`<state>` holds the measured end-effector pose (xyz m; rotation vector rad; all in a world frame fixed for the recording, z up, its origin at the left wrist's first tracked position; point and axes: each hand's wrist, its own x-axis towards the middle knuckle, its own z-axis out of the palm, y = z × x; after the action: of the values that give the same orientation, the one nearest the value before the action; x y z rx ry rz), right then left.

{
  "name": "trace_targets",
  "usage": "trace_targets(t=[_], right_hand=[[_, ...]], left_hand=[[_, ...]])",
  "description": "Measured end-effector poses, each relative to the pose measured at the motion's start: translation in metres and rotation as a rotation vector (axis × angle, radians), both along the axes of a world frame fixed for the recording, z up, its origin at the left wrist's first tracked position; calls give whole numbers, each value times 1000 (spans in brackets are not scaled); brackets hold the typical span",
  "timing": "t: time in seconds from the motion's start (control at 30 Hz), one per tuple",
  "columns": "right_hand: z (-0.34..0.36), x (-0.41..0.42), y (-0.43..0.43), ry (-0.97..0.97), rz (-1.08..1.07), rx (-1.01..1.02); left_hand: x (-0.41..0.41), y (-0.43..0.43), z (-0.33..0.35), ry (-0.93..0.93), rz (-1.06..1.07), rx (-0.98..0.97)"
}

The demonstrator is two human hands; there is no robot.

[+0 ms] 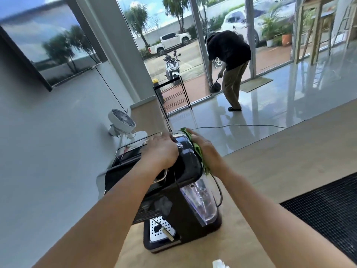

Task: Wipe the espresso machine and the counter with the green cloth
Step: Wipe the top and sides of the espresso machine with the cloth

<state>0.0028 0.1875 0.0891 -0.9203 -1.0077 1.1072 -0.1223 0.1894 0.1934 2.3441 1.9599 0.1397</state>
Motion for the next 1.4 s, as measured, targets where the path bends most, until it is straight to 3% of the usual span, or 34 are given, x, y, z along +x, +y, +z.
trace_targets(t=[0.17,0.33,0.4,0.63,0.73,0.83,0.93,1.03,1.2,1.4], right_hand=[[1,1,51,166,119,-202],[-62,-6,45,-5,-24,-376],[-77,-8,24,28,-59,-442],[-11,-4,17,290,83,-93],[-11,3,37,209,116,-236],[-59,4,45,67,146,-387],[-92,-2,28,77,54,-514],[-90,-9,16,112,17,-478],[-24,0,26,155,66,-248],[-90,1,47,59,146,-471]], left_hand=[[-4,-10,-12,-57,-23,124],[-3,-12,-14,72,-27,69],[-3,-12,-13,114,-33,56],[1,-14,-15,146,-5,13],[1,-14,-14,141,1,13],[3,-14,-14,143,4,13],[2,-15,-14,139,3,19],[2,-14,-15,148,-3,27],[3,-13,-16,163,0,37],[2,-14,-16,167,3,18]])
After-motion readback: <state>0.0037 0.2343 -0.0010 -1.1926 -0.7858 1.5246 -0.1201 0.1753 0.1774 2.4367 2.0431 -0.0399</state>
